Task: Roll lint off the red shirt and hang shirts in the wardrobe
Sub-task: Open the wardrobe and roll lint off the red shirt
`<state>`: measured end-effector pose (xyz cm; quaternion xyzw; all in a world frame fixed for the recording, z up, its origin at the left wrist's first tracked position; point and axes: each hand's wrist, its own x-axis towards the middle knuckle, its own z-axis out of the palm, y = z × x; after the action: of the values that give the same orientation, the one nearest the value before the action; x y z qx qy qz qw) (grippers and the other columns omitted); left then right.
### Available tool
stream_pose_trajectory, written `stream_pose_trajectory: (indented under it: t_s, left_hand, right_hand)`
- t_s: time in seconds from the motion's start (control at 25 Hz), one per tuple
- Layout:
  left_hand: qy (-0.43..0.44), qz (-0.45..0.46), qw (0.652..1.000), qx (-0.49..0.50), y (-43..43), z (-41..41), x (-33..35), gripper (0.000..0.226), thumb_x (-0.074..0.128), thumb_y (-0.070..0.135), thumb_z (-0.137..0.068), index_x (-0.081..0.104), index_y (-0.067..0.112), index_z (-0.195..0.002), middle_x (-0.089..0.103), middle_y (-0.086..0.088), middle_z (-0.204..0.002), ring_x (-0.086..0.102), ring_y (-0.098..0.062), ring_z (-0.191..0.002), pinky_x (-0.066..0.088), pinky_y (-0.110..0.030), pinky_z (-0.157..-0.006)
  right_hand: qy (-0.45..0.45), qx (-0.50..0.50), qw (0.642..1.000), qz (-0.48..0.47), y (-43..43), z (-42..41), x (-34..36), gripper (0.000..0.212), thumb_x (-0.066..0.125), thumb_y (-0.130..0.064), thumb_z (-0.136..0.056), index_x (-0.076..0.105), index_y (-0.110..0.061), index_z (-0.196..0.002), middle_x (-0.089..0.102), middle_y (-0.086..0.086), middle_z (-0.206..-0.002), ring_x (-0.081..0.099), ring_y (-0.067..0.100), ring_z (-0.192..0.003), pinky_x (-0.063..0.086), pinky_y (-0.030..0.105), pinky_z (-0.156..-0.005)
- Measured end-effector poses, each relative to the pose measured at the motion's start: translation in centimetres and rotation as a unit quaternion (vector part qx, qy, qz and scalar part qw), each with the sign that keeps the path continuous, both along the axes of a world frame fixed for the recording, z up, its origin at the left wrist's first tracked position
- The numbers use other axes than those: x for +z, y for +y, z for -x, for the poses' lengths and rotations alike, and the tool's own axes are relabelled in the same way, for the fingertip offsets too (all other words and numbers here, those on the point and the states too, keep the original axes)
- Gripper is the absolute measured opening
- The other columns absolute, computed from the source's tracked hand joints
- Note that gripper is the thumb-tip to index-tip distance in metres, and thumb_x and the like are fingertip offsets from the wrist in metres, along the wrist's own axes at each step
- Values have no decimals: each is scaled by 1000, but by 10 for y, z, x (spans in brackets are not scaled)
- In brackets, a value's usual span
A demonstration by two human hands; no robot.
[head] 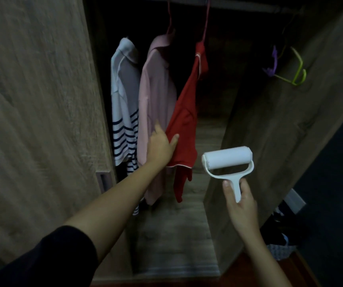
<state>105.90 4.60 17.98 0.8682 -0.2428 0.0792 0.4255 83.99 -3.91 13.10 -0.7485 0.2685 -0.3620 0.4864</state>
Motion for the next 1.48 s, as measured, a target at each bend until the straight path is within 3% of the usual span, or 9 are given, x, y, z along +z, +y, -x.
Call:
stream_pose_trajectory:
  t_s: [0.12,0.24,0.48,0.56,0.76,0.88,1.0,1.28,1.48]
  left_hand:
    - [-1,27,1000,-5,-16,-5,4,31,60,28,-88,61,-2,-95,61,-21,-89,59,-36,-89,37,-33,-72]
    - [-95,132,987,-11,1,10,2,20,62,18,-86,53,11,-69,42,-2,-72,44,-18,-70,27,-25,-61]
    - [-171,209,953,134,97,-26,41,6,60,22,-90,62,18,-86,60,9,-65,50,11,-57,37,-20,-57]
    - [-186,188,957,121,110,-33,53,7,62,27,-88,63,23,-83,63,23,-66,51,14,-56,39,-12,-56]
    - [-182,244,945,122,125,-45,67,41,56,23,-92,42,13,-55,33,5,-47,29,3,-45,24,-16,-44]
    - [-139,293,940,108,123,-50,68,44,53,16,-93,37,17,-53,33,14,-43,27,4,-44,22,-16,-42]
    - [-143,292,940,103,125,-53,65,45,54,15,-93,38,14,-51,33,14,-41,27,4,-44,23,-16,-43]
    - [-148,291,940,102,128,-56,65,45,56,18,-92,39,11,-51,31,12,-45,27,2,-46,23,-17,-44]
    - [-132,303,939,96,128,-56,65,44,56,20,-92,38,16,-52,31,13,-45,26,0,-47,23,-21,-45]
  right_hand:
    - [0,9,1000,3,-23,-16,6,12,55,-31,-90,54,-19,-87,62,1,-70,59,6,-66,44,22,-61]
    - [2,28,1000,10,-45,-39,11,11,57,-28,-89,51,-20,-93,61,-3,-70,57,-4,-63,40,9,-53]
    - [3,168,986,-18,-64,-97,19,13,53,-24,-92,47,-34,-95,56,-6,-62,51,5,-50,42,31,-53]
    - [-34,202,979,-16,-53,-124,37,6,47,-28,-94,50,-34,-95,56,-5,-60,52,5,-47,44,27,-48]
    - [-120,191,973,45,-16,-198,97,24,38,-34,-97,56,-26,-112,60,-5,-71,57,7,-55,40,19,-51]
    - [-68,225,967,99,20,-205,62,30,43,-34,-96,54,-20,-119,71,10,-90,64,23,-79,38,32,-60]
    - [29,326,936,128,49,-174,16,26,43,-38,-95,55,-24,-112,70,4,-76,66,21,-71,38,32,-56]
    - [-167,118,969,139,-8,-245,102,31,43,-26,-97,53,-9,-121,70,22,-93,62,37,-80,31,30,-56]
    - [68,190,957,207,-4,-228,-62,39,33,-39,-99,60,-11,-109,70,20,-70,69,30,-63,46,34,-51]
